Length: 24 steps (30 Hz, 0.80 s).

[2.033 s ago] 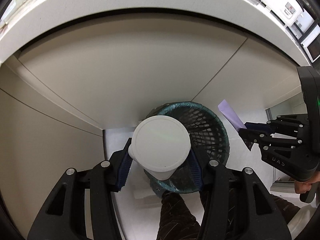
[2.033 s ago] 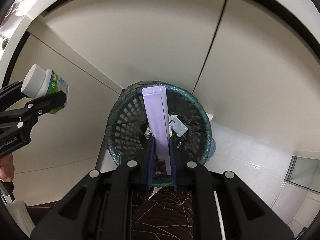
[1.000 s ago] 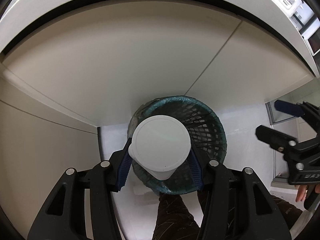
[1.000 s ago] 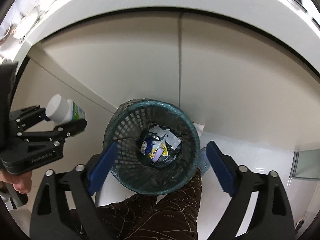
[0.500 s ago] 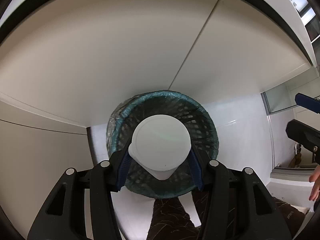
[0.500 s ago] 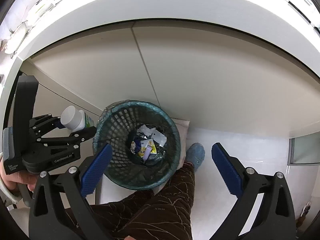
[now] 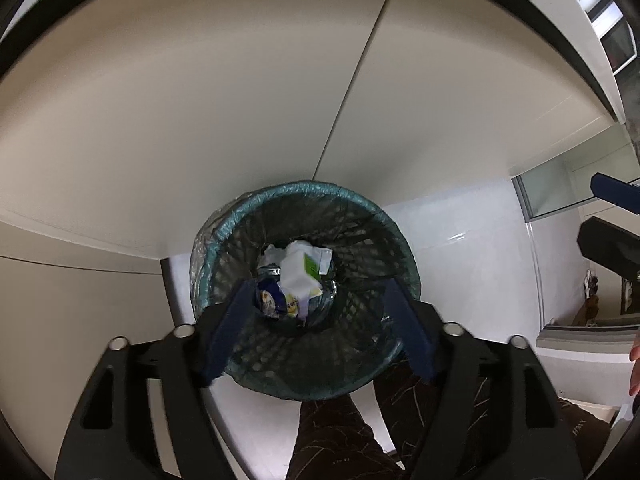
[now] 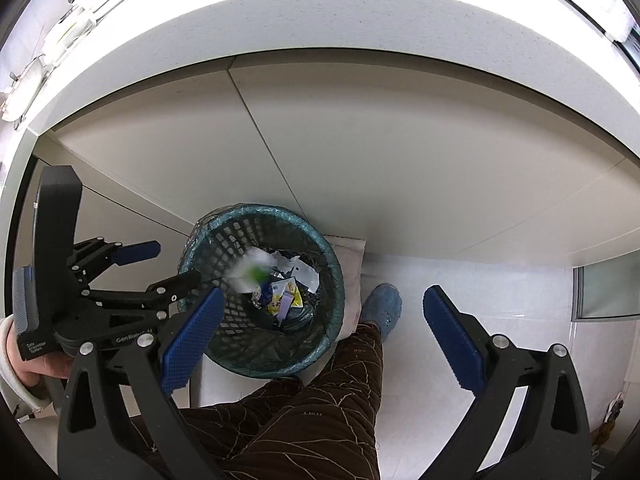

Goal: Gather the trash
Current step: 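Open the left tool to drop the white pill bottle into the wastebasket, then raise both open tools back above the counter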

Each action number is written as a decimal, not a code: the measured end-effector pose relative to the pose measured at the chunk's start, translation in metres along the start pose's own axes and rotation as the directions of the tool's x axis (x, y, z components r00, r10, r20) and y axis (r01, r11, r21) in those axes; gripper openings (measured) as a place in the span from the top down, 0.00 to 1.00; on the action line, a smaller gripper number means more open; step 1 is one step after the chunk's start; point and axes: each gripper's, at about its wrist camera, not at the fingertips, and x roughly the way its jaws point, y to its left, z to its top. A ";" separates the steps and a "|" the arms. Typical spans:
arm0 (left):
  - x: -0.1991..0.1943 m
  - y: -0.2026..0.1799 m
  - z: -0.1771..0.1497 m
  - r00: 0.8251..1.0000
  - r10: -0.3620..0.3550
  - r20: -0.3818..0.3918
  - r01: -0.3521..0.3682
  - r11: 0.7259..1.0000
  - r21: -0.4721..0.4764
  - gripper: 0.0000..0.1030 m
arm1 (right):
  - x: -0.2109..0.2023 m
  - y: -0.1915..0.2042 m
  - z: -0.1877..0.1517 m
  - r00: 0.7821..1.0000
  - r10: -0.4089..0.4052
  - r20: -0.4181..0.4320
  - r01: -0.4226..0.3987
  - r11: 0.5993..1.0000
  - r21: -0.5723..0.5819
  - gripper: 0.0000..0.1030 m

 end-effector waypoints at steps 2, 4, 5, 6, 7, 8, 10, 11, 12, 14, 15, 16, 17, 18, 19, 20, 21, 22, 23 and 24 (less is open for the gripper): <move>-0.004 -0.001 0.001 1.000 -0.004 0.015 0.005 1.000 -0.005 0.25 | -0.001 -0.001 0.002 1.000 0.004 0.001 -0.004 1.000 0.000 0.07; -0.007 -0.001 0.003 1.000 -0.011 0.029 0.011 1.000 -0.011 0.20 | -0.001 0.000 0.002 1.000 0.007 0.004 -0.007 1.000 -0.002 0.07; -0.010 -0.001 0.004 0.999 -0.013 0.039 0.013 1.000 -0.012 0.19 | -0.002 0.000 0.003 1.000 0.009 0.005 -0.009 1.000 -0.002 0.07; -0.014 -0.001 0.004 0.999 -0.014 0.052 0.015 1.000 -0.014 0.15 | -0.003 0.001 0.003 1.000 0.011 0.007 -0.011 1.000 -0.001 0.07; -0.019 -0.001 0.004 0.998 -0.016 0.062 0.017 1.000 -0.016 0.12 | -0.003 0.001 0.004 1.000 0.013 0.009 -0.013 1.000 0.000 0.07; -0.022 -0.002 0.006 0.997 -0.021 0.070 0.023 1.000 -0.018 0.10 | -0.004 0.001 0.004 1.000 0.016 0.013 -0.016 1.000 0.002 0.07; -0.034 0.000 0.007 0.995 -0.037 0.094 0.040 0.999 -0.025 0.06 | -0.006 0.000 0.006 1.000 0.022 0.021 -0.022 1.000 0.006 0.07; -0.040 0.003 0.007 0.993 -0.047 0.106 0.051 0.998 -0.027 0.06 | -0.008 -0.001 0.007 0.999 0.024 0.028 -0.025 1.000 0.009 0.07; -0.046 0.004 0.008 0.992 -0.056 0.115 0.060 0.998 -0.031 0.06 | -0.010 -0.001 0.008 0.999 0.028 0.034 -0.029 0.999 0.013 0.07; -0.060 0.009 0.007 0.989 -0.053 0.140 0.059 0.998 -0.039 0.06 | -0.017 -0.003 0.011 0.998 0.032 0.055 -0.033 0.999 0.021 0.07; -0.066 0.011 0.007 0.987 -0.049 0.151 0.056 0.997 -0.046 0.06 | -0.020 -0.004 0.013 0.997 0.031 0.068 -0.033 0.999 0.026 0.07; -0.074 0.014 0.008 0.985 -0.048 0.166 0.058 0.997 -0.054 0.06 | -0.024 -0.005 0.016 0.996 0.032 0.078 -0.035 0.999 0.030 0.07; -0.081 0.017 0.008 0.982 -0.044 0.182 0.056 0.996 -0.063 0.06 | -0.029 -0.006 0.018 0.995 0.035 0.093 -0.038 0.999 0.034 0.07; -0.091 0.019 0.009 0.979 -0.035 0.201 0.050 0.996 -0.073 0.06 | -0.035 -0.006 0.021 0.993 0.038 0.110 -0.042 0.998 0.038 0.07; -0.099 0.022 0.009 0.976 -0.029 0.216 0.047 0.996 -0.081 0.06 | -0.039 -0.007 0.024 0.992 0.039 0.123 -0.044 0.998 0.039 0.07; -0.108 0.025 0.011 0.972 -0.013 0.234 0.036 0.995 -0.093 0.06 | -0.046 -0.008 0.028 0.989 0.037 0.142 -0.043 0.998 0.041 0.07; -0.116 0.028 0.013 0.968 0.002 0.252 0.027 0.994 -0.109 0.06 | -0.053 -0.008 0.032 0.986 0.032 0.162 -0.040 0.998 0.045 0.07; -0.120 0.030 0.014 0.965 0.004 0.263 0.028 0.992 -0.120 0.06 | -0.060 -0.009 0.036 0.983 0.031 0.182 -0.041 0.998 0.050 0.07; -0.126 0.032 0.017 0.962 0.006 0.271 0.029 0.991 -0.128 0.06 | -0.066 -0.011 0.040 0.979 0.031 0.202 -0.044 0.997 0.059 0.07; -0.133 0.034 0.021 0.959 0.011 0.283 0.028 0.990 -0.135 0.06 | -0.071 -0.012 0.044 0.976 0.031 0.215 -0.046 0.997 0.063 0.07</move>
